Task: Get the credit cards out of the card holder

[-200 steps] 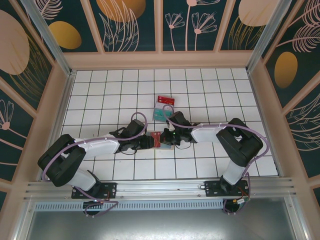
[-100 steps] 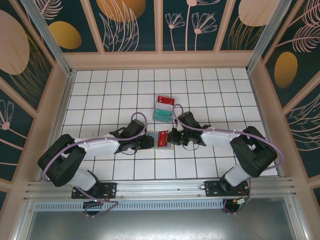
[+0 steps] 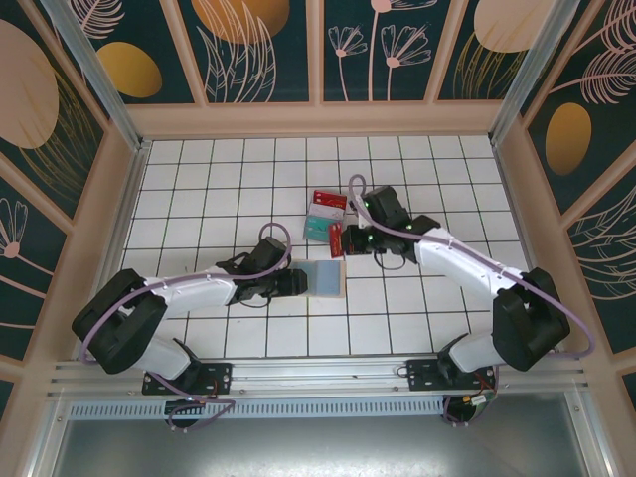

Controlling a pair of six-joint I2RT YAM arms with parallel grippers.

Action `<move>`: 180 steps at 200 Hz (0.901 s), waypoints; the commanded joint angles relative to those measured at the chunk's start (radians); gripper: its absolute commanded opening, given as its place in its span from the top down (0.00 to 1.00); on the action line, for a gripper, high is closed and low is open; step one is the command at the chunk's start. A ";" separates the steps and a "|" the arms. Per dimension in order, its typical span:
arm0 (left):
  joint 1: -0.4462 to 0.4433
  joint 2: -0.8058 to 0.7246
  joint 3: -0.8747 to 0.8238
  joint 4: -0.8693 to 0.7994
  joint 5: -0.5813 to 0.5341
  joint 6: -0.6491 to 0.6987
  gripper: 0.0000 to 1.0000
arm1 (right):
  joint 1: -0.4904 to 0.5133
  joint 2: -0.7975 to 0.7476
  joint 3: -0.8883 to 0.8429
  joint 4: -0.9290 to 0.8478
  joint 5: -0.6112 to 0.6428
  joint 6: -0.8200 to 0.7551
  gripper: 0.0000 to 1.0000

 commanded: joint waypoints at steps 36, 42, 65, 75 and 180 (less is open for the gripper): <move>0.002 -0.105 0.033 -0.083 -0.127 -0.031 0.19 | 0.024 0.140 0.259 -0.208 0.294 -0.408 1.00; 0.002 -0.113 0.029 -0.088 -0.138 -0.035 0.16 | 0.036 0.148 0.271 -0.200 0.332 -0.449 1.00; 0.003 -0.144 0.021 -0.104 -0.177 -0.053 0.03 | 0.081 0.165 0.291 -0.144 0.421 -0.602 1.00; 0.002 -0.161 0.013 -0.106 -0.190 -0.060 0.01 | 0.093 0.174 0.294 -0.114 0.455 -0.662 1.00; 0.002 -0.254 -0.039 -0.123 -0.236 -0.088 0.01 | 0.120 0.415 0.454 -0.016 0.627 -0.983 1.00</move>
